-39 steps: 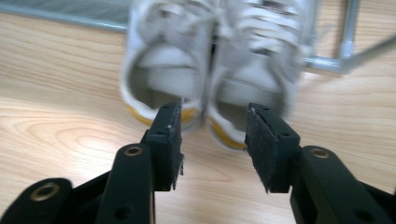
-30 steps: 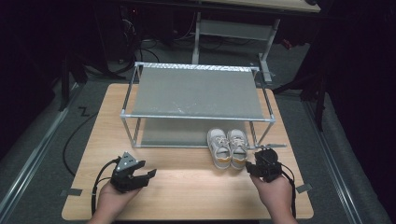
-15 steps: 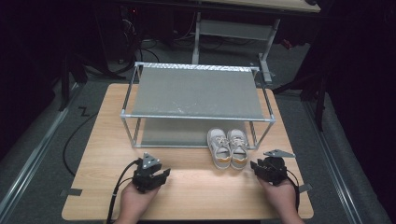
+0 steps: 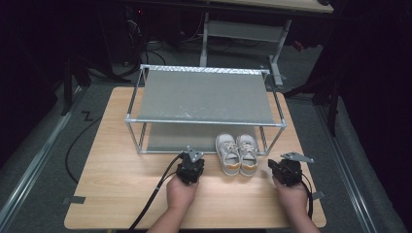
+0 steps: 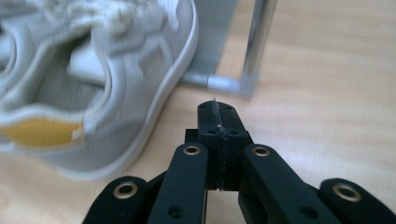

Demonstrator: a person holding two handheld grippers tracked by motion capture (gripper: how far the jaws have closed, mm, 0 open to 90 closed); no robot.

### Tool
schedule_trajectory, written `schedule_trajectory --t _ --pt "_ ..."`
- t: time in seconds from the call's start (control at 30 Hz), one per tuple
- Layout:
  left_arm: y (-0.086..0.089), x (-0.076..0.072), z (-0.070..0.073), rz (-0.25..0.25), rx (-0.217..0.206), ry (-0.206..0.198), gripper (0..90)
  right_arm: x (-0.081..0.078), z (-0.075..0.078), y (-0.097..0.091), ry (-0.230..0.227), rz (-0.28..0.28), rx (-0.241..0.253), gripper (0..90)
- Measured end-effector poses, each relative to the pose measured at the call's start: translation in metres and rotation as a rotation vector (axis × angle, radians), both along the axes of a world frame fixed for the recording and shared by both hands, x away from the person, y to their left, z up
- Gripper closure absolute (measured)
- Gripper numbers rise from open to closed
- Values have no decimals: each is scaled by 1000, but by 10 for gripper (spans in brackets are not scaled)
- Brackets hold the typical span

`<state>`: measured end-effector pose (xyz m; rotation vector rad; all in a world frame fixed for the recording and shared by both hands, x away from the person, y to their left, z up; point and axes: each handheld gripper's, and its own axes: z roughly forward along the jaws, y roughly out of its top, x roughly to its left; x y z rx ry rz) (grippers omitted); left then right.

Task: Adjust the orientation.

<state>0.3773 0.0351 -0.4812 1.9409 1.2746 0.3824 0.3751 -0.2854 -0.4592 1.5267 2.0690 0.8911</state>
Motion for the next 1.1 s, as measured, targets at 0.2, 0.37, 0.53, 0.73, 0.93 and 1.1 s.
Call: schedule_trajectory --t 0.2,0.37,0.53,0.73,0.93,1.1 --pt "-35 28 -2 -13 -21 -2 898 21 -1 12 -31 -5 -15 900" --pt "-43 36 -3 15 -13 7 898 28 -11 22 17 33 -21 900" --pt "-44 36 -2 2 6 -1 899 29 -13 34 24 63 -45 900" --pt "-37 47 -1 24 25 -3 899 34 -11 45 11 66 -67 900" --pt "-34 50 -4 24 15 -13 899 37 -12 45 -1 65 -20 900" --pt "-34 53 -5 23 -3 -15 899 37 -12 44 -2 63 -14 900"
